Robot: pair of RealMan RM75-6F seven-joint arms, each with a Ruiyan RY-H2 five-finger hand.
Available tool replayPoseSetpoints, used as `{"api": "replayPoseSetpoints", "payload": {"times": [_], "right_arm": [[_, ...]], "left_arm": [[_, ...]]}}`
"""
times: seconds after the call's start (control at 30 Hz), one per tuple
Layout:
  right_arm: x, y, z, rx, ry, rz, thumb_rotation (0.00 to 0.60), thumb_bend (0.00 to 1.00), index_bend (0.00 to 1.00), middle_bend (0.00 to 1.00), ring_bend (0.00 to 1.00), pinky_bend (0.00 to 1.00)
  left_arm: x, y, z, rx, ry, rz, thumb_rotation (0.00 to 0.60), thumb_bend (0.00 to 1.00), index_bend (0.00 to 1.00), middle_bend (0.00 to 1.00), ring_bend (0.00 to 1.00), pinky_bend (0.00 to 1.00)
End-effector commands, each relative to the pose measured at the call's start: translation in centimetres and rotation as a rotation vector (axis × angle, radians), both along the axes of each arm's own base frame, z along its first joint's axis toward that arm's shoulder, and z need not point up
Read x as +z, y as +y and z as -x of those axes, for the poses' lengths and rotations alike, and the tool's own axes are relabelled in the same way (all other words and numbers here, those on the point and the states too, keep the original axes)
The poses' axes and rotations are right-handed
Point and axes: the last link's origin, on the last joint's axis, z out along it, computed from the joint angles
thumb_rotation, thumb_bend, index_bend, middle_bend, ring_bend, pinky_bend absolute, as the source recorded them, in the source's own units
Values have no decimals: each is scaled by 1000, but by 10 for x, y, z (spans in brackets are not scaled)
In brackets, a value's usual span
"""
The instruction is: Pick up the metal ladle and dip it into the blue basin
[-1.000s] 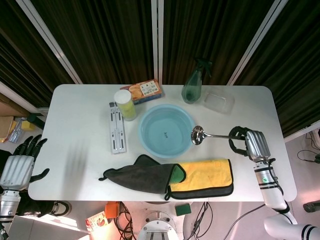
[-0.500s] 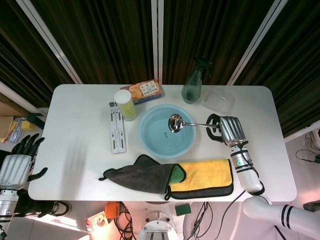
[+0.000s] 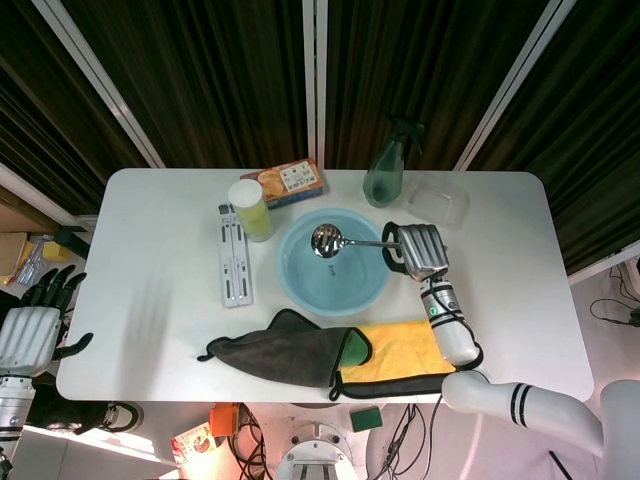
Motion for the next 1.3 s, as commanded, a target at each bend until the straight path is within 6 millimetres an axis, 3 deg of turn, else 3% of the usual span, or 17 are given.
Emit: {"api": "replayPoseSetpoints", "payload": {"times": [0.03,0.67,1.3], "right_arm": [[-9,-2,0,8,45,-1,600,578,891,763,754,864],[-50,-5,1,80,246,2,600,580,898,763,754,864],[-54,0,-8,21,271,-81,600,581,901,752,753,864]], "left_arm": [[0,1,1,3,-2,0,600,142,126,42,20,184],[4,0,2,2,-14,-8,600,142,126,42,20,183],[7,0,2,10,-23,-13,600,142,126,42,20,184]]}}
